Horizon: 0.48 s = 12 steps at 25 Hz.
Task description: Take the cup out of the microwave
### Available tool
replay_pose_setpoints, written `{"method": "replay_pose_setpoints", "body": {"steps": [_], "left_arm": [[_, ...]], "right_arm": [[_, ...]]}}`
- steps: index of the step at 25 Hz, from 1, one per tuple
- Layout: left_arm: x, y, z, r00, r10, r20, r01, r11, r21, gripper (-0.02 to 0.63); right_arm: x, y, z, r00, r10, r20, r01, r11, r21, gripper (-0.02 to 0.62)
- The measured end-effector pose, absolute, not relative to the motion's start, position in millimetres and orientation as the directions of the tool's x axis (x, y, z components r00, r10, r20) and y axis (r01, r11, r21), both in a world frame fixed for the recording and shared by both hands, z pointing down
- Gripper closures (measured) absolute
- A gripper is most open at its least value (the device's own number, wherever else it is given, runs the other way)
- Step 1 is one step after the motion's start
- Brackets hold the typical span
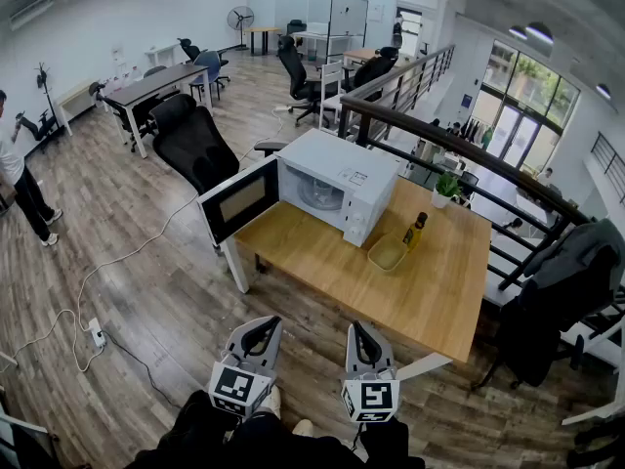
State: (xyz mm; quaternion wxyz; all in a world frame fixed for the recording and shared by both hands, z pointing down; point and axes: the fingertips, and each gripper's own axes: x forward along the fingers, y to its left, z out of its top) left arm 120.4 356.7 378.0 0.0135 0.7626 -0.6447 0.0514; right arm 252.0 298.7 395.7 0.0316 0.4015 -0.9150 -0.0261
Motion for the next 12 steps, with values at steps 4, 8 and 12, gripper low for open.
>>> {"method": "replay_pose_setpoints", "body": {"steps": [4,8,12], "left_arm": [[109,343,380,0.16,-0.982,0.1,-0.985,-0.165,-0.042,0.58],[90,330,381,0.153,-0.983,0.106,-0.987,-0.158,-0.04,0.578],[65,310,377,0.15,-0.983,0.104,-0.987,-0.156,-0.044,0.578]], "right_arm": [[242,283,391,-0.675,-0.737,0.015,-0.736,0.675,0.055,0.58],[223,268,391,-0.683,-0.73,0.016,-0.728,0.683,0.056,0.58],[197,248,387,-0.686,-0.727,0.014,-0.726,0.686,0.056,0.58]]}}
